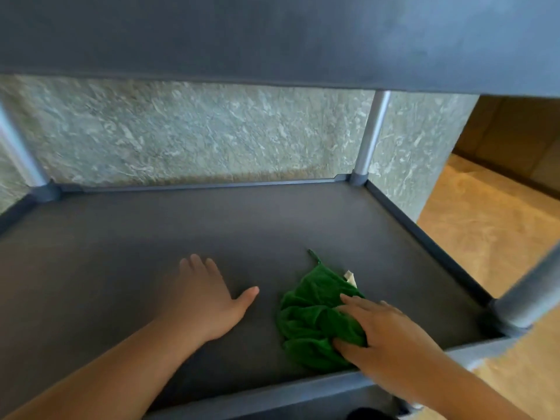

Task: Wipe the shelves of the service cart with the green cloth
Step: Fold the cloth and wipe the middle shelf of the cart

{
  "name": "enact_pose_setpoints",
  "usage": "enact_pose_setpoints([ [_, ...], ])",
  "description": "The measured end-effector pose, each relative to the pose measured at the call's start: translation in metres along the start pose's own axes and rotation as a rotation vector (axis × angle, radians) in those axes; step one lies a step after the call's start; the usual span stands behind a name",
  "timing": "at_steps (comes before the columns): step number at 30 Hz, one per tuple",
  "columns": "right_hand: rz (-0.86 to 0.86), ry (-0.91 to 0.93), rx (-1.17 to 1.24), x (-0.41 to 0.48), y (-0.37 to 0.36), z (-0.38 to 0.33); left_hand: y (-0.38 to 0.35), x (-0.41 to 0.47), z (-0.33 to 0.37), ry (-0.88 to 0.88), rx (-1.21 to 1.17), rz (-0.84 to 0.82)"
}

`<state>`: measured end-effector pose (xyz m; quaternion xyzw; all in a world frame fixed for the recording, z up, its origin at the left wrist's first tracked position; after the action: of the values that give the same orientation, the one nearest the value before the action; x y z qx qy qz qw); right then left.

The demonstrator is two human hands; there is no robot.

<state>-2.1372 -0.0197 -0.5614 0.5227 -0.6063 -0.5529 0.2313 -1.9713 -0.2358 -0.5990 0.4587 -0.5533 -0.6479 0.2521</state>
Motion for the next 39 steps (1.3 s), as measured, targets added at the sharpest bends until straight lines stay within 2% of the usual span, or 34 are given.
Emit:
enact_pose_setpoints([
  [2,-0.012,0.019,-0.041,0.008,-0.004,-0.002,0.007,0.005,0.020,-0.042,0.013,0.035],
  [5,-0.022,0.024,-0.107,0.021,-0.011,-0.002,0.008,0.011,0.065,-0.213,-0.038,0.111],
  [10,-0.024,-0.021,-0.106,0.042,-0.004,0.005,-0.005,0.017,0.088,-0.342,-0.140,0.056],
  [15,-0.010,-0.080,-0.074,0.097,0.016,0.014,-0.006,0.014,0.086,-0.350,-0.080,0.036],
  [26,0.167,-0.117,0.073,0.257,0.066,0.014,-0.005,0.018,0.087,-0.328,-0.058,0.031],
  [39,0.210,-0.164,0.150,0.333,0.089,0.021,-0.007,0.022,0.085,-0.310,-0.094,-0.032],
])
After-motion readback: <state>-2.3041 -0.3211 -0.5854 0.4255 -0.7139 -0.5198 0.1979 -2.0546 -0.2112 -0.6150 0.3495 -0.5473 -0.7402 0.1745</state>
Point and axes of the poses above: each hand's wrist, its own x-axis towards the middle knuckle, its own y-axis out of the back of the hand, z = x × y, the point moved 4 cm from there along x, towards the middle knuckle, and after that the axes turned 5 degrees about -z, right-handed, at the moved point
